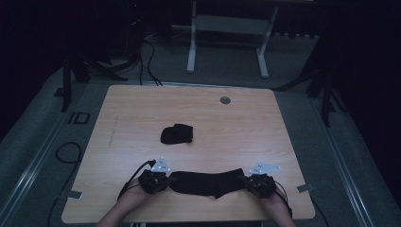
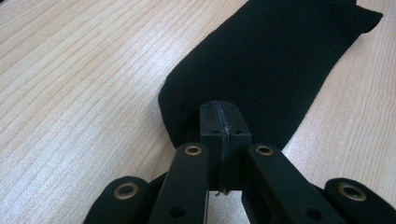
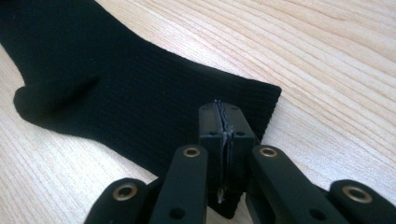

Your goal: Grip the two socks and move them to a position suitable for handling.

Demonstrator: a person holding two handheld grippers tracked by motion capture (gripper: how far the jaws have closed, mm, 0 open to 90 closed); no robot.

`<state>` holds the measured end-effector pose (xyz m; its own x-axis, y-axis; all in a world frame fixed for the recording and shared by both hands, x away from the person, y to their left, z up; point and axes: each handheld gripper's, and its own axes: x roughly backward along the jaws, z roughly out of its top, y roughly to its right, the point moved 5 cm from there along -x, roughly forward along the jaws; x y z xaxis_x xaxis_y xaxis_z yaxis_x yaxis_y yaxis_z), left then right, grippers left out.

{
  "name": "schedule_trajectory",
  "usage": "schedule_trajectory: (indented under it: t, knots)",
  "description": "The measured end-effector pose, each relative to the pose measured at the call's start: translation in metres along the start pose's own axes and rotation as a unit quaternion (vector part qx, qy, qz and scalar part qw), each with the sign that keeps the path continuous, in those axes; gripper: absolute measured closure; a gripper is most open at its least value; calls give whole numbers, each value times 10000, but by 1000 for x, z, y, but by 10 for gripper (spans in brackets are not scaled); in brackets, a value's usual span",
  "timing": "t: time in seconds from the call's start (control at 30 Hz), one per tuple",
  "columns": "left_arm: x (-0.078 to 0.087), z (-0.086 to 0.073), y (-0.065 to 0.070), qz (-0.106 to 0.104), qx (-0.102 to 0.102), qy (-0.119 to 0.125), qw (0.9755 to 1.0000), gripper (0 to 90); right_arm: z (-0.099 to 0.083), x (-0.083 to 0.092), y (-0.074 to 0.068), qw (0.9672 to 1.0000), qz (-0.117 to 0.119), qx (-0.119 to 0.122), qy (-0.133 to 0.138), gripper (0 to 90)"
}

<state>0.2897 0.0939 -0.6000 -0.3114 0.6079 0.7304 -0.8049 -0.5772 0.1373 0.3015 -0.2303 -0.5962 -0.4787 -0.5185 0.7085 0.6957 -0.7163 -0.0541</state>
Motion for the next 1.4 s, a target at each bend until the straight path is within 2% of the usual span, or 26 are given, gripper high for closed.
schedule_trajectory:
  t: [0.1,0.13,0.2,0.27,0.47,0.57,0.6,0.63,0.73,0.83,1.03,1.23,1.33,1.4]
  knots:
    - [1,0,1,-5,-1,18,10000,893,1,1,-3,9999,39,76,-54,835]
    - [2,0,2,-16,-36,32,10000,860,2,1,-3,9999,60,86,-60,819]
    - [4,1,6,-2,-30,123,9999,685,4,2,-5,9998,34,171,-50,806]
    - [8,2,8,14,-85,198,9998,647,7,5,-7,9998,99,160,1,791]
    - [23,3,8,14,-45,480,9988,492,24,10,-12,9993,232,234,171,748]
    - [27,0,8,17,-13,541,9985,446,32,10,-14,9989,263,315,228,725]
    - [30,-4,9,37,20,630,9980,446,37,9,-14,9987,283,339,253,704]
    - [31,-6,8,42,47,646,9979,434,49,8,-16,9980,296,455,322,661]
    - [35,-13,6,119,155,717,9972,419,65,3,-17,9971,306,566,401,616]
    - [37,-22,3,211,308,724,9967,420,89,-8,-18,9960,341,696,445,564]
    - [37,-31,-5,342,575,776,9947,420,132,-35,-23,9948,492,712,533,526]
    - [38,-29,-6,405,588,905,9933,419,173,-74,-32,9945,576,740,459,490]
    - [39,-30,-8,430,619,938,9927,419,189,-97,-38,9944,569,816,354,470]
    - [40,-31,-10,447,662,958,9922,419,193,-103,-39,9944,551,837,346,460]
